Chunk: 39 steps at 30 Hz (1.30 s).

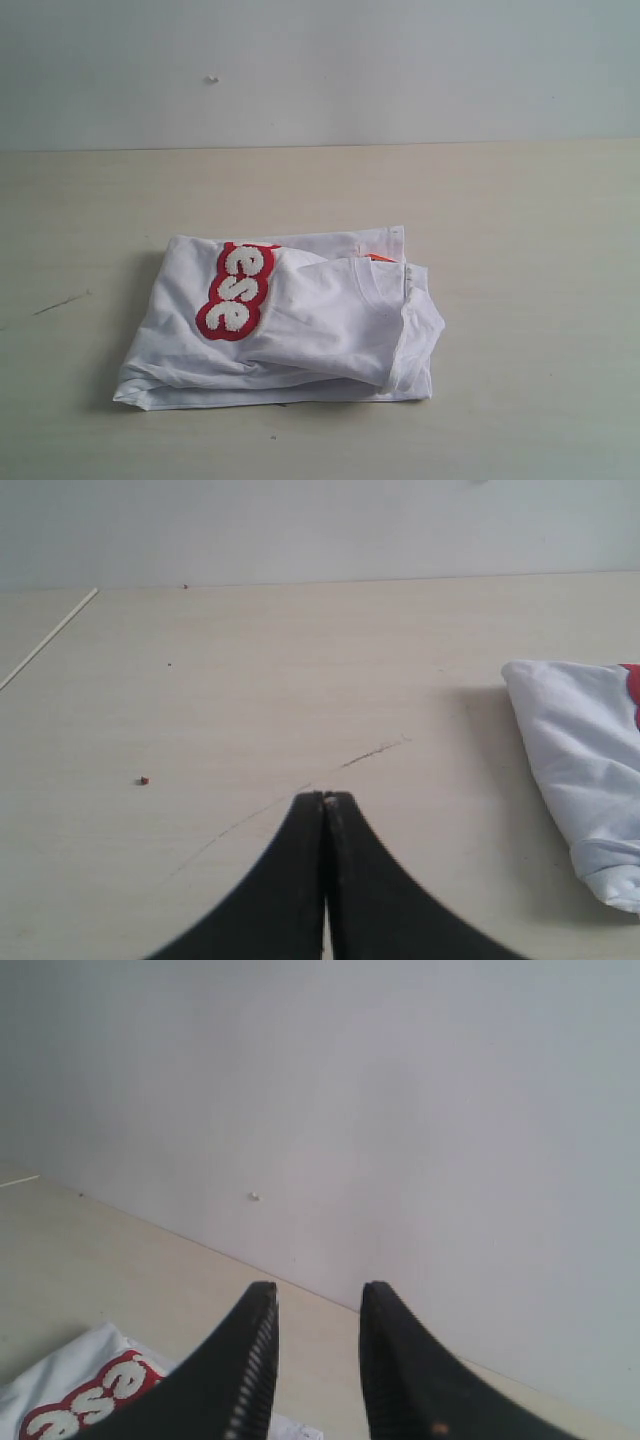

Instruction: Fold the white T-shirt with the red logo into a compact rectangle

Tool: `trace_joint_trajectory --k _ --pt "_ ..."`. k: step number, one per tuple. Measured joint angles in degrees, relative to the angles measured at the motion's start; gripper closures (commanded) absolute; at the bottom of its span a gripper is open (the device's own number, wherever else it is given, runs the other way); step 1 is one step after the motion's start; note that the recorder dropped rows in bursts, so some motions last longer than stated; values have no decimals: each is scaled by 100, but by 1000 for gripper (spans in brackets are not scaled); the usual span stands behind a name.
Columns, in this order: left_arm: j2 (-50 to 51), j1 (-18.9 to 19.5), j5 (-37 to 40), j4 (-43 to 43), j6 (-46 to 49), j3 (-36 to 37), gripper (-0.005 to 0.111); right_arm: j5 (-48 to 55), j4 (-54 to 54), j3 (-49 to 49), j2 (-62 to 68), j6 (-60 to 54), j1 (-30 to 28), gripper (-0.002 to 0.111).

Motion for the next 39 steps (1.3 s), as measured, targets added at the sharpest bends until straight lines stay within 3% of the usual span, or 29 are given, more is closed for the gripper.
trace_joint_trajectory --k 8,17,29,33,34,39 --pt "0 0 10 0 0 0 107 10 0 0 -279 0 0 78" --pt "0 0 10 0 22 0 107 -84 -146 557 -1802 183 -279 78" --pt "0 0 10 0 22 0 107 -519 -499 642 -1884 873 -292 78" --pt "0 0 10 0 22 0 107 -645 -2083 792 -1884 2551 -292 78" --pt "0 0 10 0 22 0 107 -592 -3671 927 -1884 4181 -292 78" --pt "0 0 10 0 22 0 107 152 -6732 1431 -1884 7425 -292 78"
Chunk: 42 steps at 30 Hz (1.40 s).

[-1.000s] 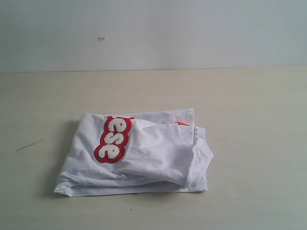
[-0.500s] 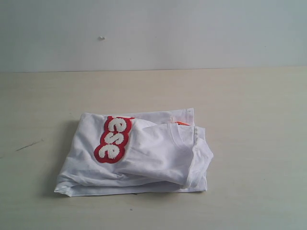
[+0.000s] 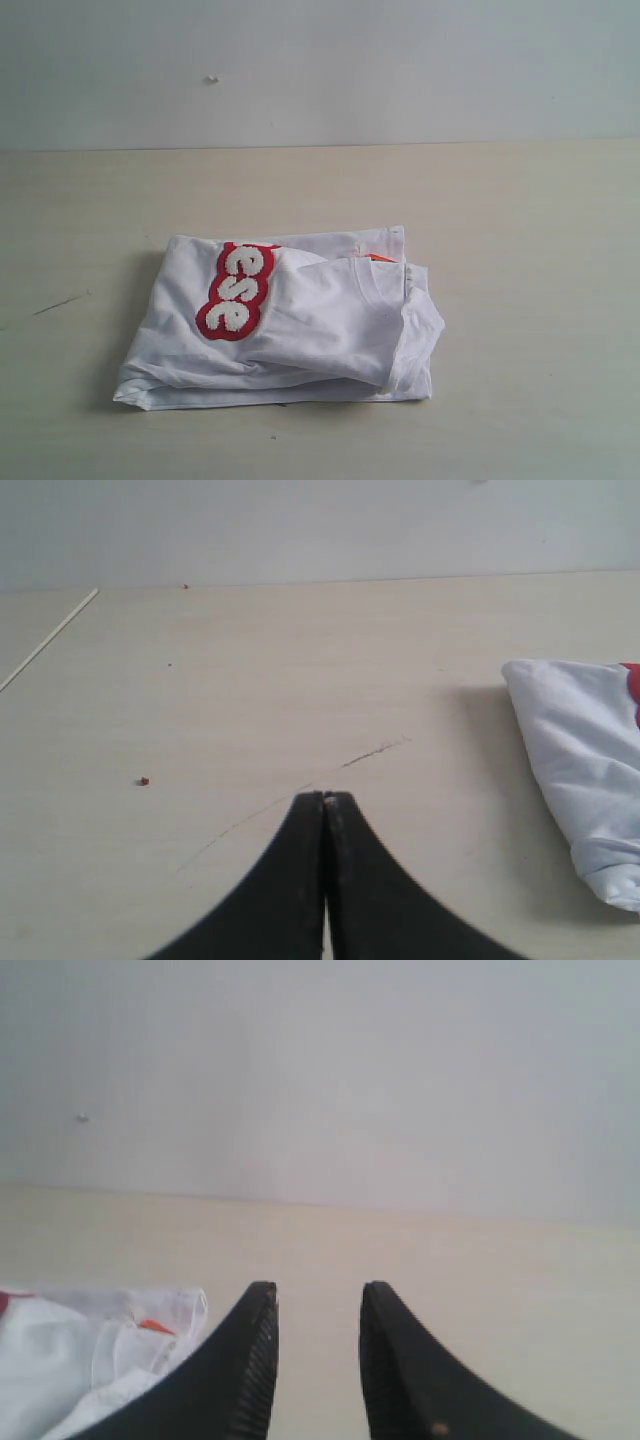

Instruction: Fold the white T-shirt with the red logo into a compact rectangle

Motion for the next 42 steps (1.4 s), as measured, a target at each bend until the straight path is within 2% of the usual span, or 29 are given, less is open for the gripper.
trace_joint_trajectory --k 4,13,24,39,42 --pt "0 0 0 0 0 0 107 274 -578 330 0 563 0 78" --pt "0 0 0 0 0 0 107 346 -757 1047 -719 686 -10 78" --pt "0 0 0 0 0 0 107 454 -757 1137 -889 751 -424 78" --pt "0 0 0 0 0 0 107 454 -705 1174 -889 762 -450 78" --pt "0 0 0 0 0 0 107 454 -267 1174 -889 274 -450 78"
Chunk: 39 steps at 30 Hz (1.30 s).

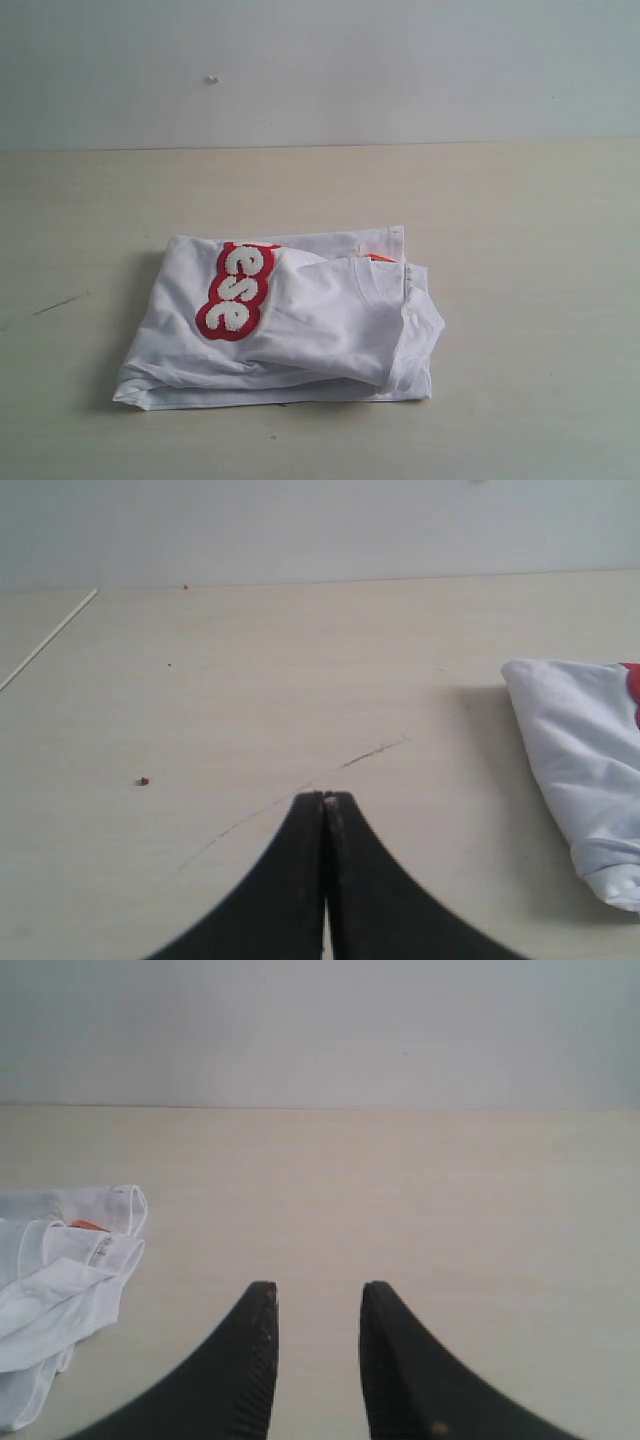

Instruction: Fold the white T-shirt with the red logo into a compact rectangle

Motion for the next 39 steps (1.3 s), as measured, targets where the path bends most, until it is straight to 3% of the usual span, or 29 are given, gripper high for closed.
trace_joint_trajectory --k 5,39 --pt "0 0 0 0 0 0 107 0 880 0 0 -1138 0 78" --pt "0 0 0 0 0 0 107 -281 1040 332 0 -1020 0 78"
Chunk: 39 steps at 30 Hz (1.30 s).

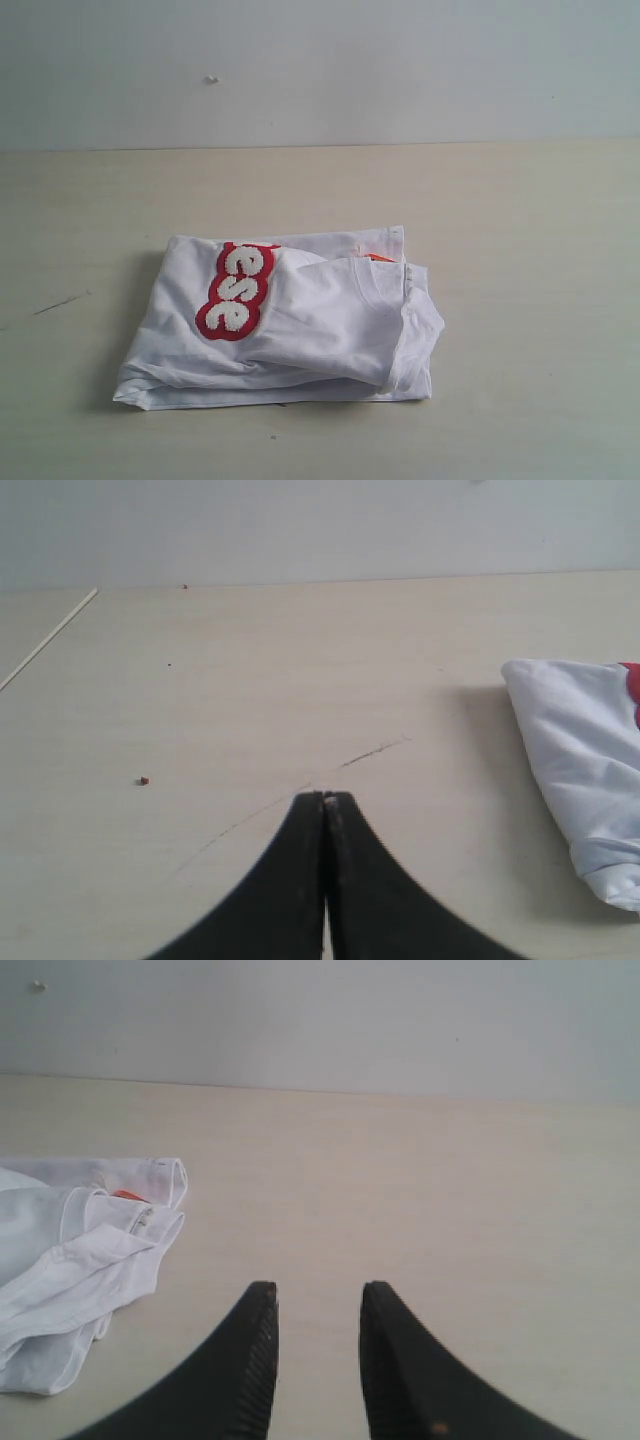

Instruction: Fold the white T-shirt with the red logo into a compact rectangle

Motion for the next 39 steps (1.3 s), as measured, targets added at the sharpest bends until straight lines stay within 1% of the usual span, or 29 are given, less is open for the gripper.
trace_joint_trajectory --k 7,15,39 --pt "0 0 0 0 0 0 107 0 0 0 0 62 0 78" --pt "0 0 0 0 0 0 107 0 -31 0 0 -276 0 78" --pt "0 0 0 0 0 0 107 -8 -31 0 0 -277 0 78"
